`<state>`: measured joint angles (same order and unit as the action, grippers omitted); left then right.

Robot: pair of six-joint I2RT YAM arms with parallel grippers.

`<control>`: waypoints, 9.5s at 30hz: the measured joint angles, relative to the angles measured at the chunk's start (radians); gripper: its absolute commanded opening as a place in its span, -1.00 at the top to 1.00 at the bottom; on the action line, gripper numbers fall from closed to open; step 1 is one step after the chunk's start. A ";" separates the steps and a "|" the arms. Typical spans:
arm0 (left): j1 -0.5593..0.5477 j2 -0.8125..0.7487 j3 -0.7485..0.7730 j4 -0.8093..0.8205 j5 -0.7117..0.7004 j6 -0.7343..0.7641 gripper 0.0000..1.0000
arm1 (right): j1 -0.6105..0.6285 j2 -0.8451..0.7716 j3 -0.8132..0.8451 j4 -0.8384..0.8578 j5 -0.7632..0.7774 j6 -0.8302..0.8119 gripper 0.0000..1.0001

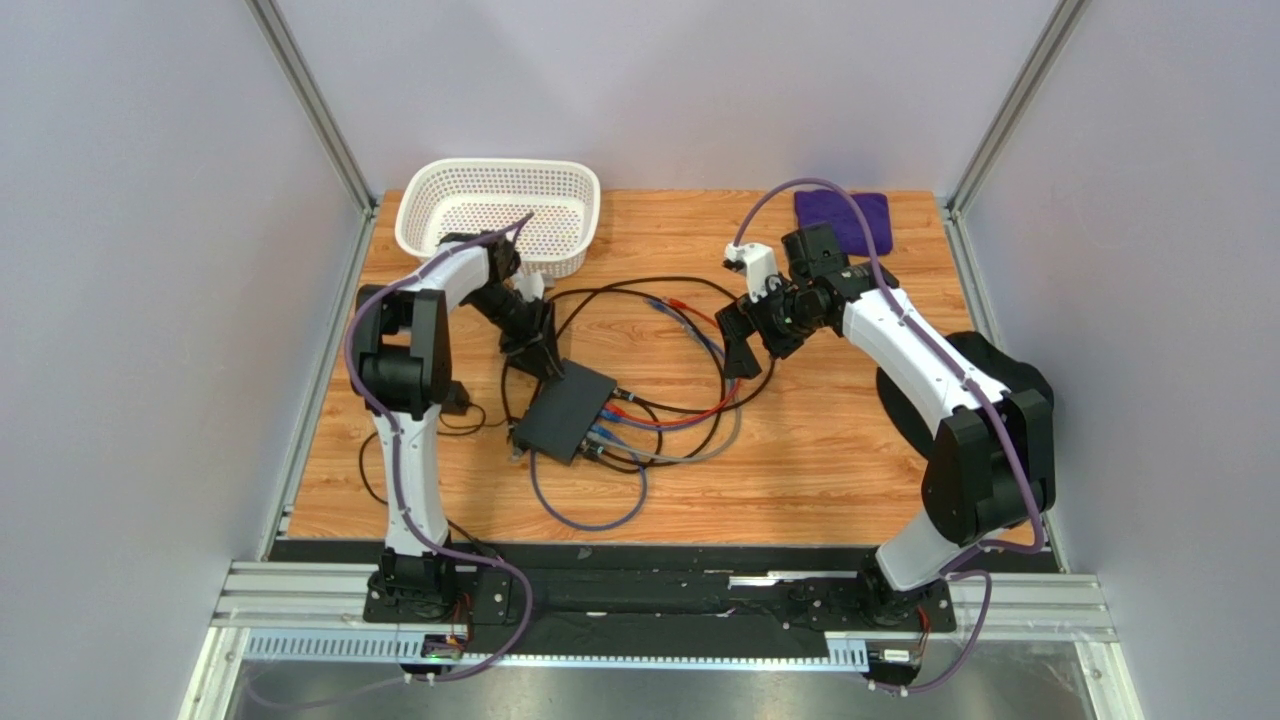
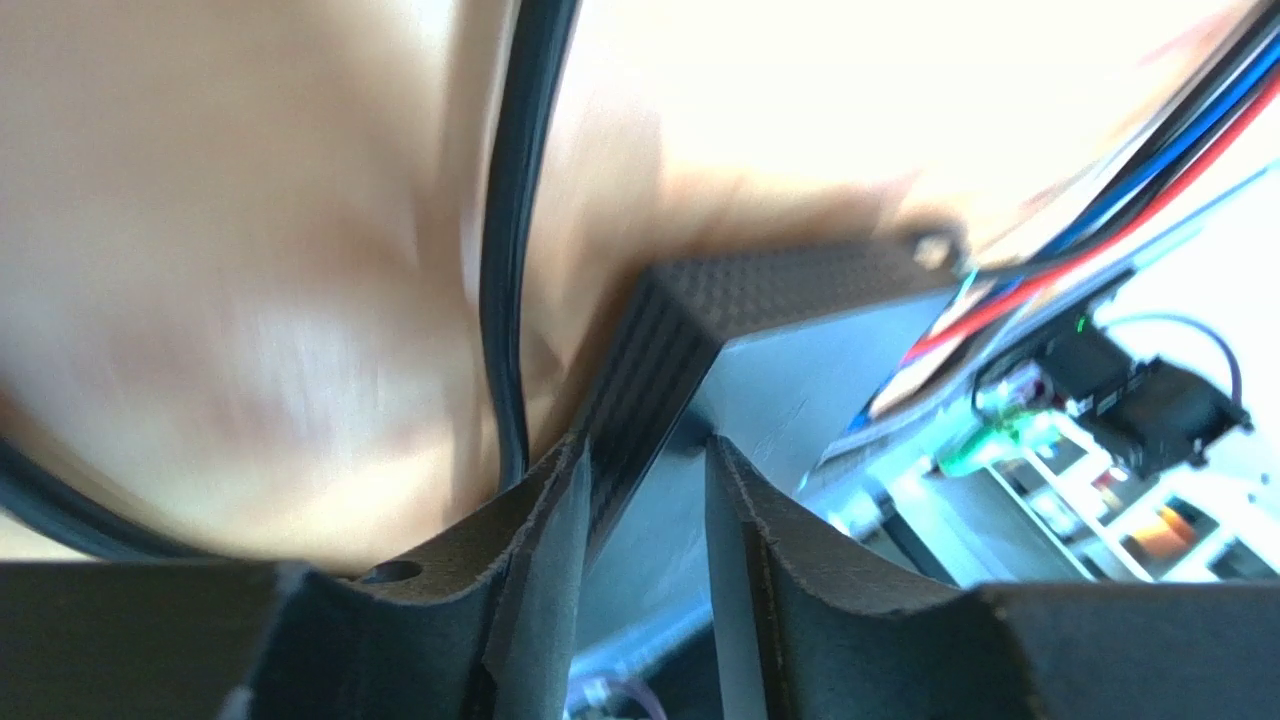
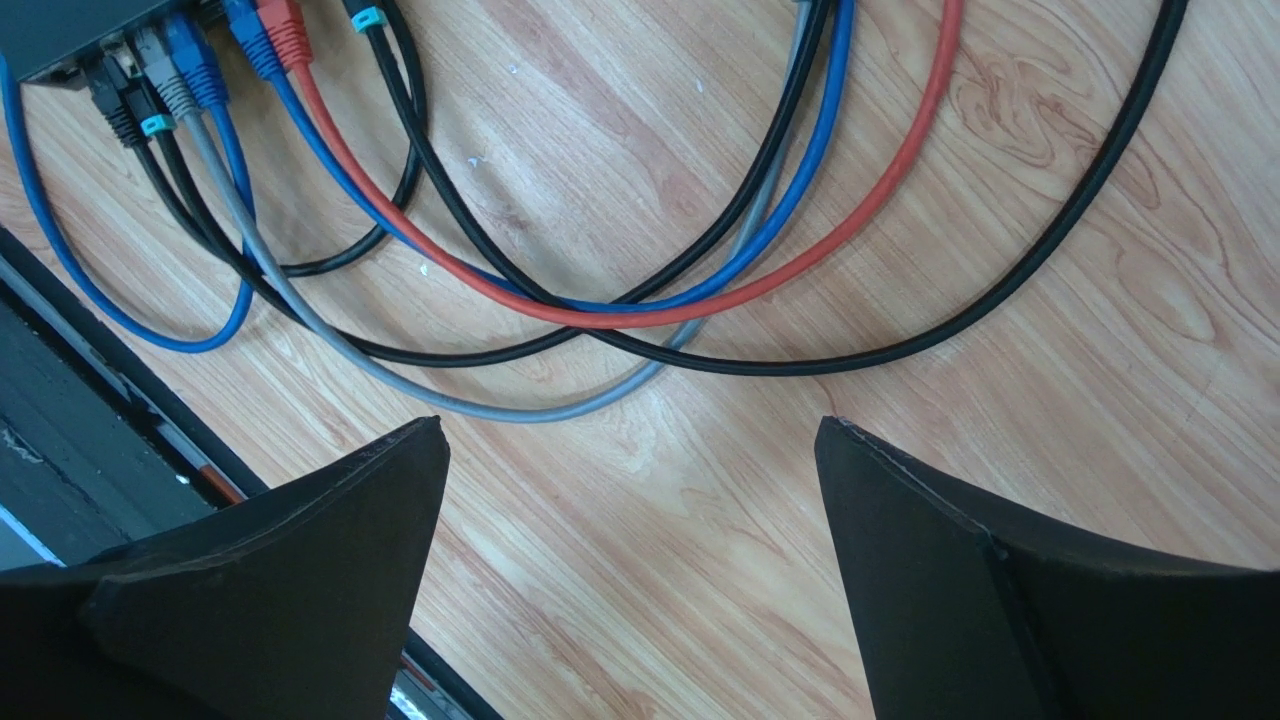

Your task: Pull the plug from the switch port

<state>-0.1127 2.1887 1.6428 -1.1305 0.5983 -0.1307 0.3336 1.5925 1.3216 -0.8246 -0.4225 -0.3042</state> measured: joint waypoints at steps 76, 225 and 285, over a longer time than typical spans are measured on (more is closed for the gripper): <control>0.014 -0.464 -0.304 0.141 0.101 0.562 -0.39 | 0.261 0.449 0.371 0.081 -0.194 0.075 0.99; -0.341 -0.481 -0.592 0.306 -0.122 1.572 0.43 | 0.281 0.545 0.289 0.104 -0.181 0.431 1.00; -0.380 -0.469 -0.595 0.243 -0.058 1.355 1.00 | 0.292 0.599 0.282 0.050 -0.434 0.262 1.00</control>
<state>-0.4923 1.7195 1.0473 -0.8875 0.5407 1.2247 0.6258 2.1910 1.6039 -0.7746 -0.8566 -0.0422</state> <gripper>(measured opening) 0.139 0.005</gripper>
